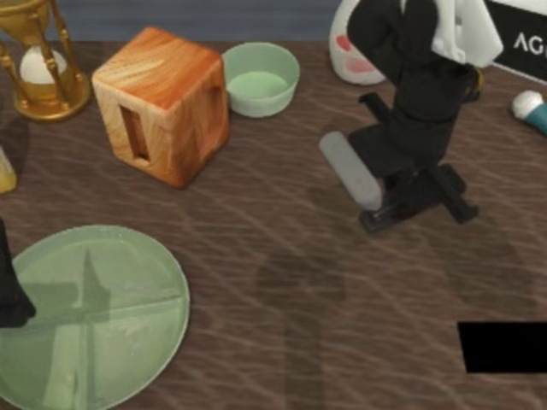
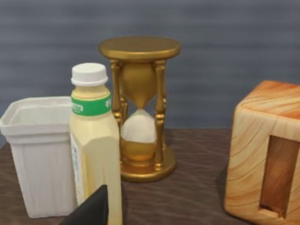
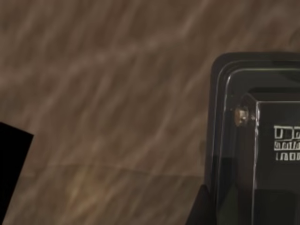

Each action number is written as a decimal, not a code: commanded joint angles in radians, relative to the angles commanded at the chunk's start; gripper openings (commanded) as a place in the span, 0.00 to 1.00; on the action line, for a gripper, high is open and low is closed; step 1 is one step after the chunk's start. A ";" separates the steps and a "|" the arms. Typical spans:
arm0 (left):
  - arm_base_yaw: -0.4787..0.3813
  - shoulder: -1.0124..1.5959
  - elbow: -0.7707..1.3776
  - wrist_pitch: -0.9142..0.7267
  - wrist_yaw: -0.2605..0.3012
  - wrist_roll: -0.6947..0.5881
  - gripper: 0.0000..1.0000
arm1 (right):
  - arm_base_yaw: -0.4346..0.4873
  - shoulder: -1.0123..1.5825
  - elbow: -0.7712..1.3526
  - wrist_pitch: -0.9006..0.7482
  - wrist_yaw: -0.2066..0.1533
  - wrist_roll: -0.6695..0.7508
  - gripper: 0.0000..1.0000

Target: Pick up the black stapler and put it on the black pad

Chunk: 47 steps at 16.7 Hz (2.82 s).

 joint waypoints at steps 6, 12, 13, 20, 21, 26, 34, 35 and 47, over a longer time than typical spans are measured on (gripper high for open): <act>0.000 0.000 0.000 0.000 0.000 0.000 1.00 | -0.018 -0.034 -0.040 0.013 -0.003 0.013 0.00; 0.000 0.000 0.000 0.000 0.000 0.000 1.00 | -0.122 -0.325 -0.366 0.067 -0.028 0.089 0.00; 0.000 0.000 0.000 0.000 0.000 0.000 1.00 | -0.142 -0.382 -0.439 0.076 -0.033 0.103 0.00; 0.000 0.000 0.000 0.000 0.000 0.000 1.00 | -0.241 -0.649 -0.728 0.121 -0.057 0.167 0.00; 0.000 0.000 0.000 0.000 0.000 0.000 1.00 | -0.242 -0.650 -0.729 0.121 -0.057 0.168 0.00; 0.000 0.000 0.000 0.000 0.000 0.000 1.00 | -0.236 -0.640 -0.737 0.134 -0.056 0.170 0.00; 0.000 0.000 0.000 0.000 0.000 0.000 1.00 | -0.224 -0.516 -0.938 0.473 -0.056 0.185 0.00; 0.000 0.000 0.000 0.000 0.000 0.000 1.00 | -0.223 -0.501 -0.961 0.510 -0.056 0.186 0.00; 0.000 0.000 0.000 0.000 0.000 0.000 1.00 | -0.222 -0.480 -0.994 0.557 -0.056 0.190 0.45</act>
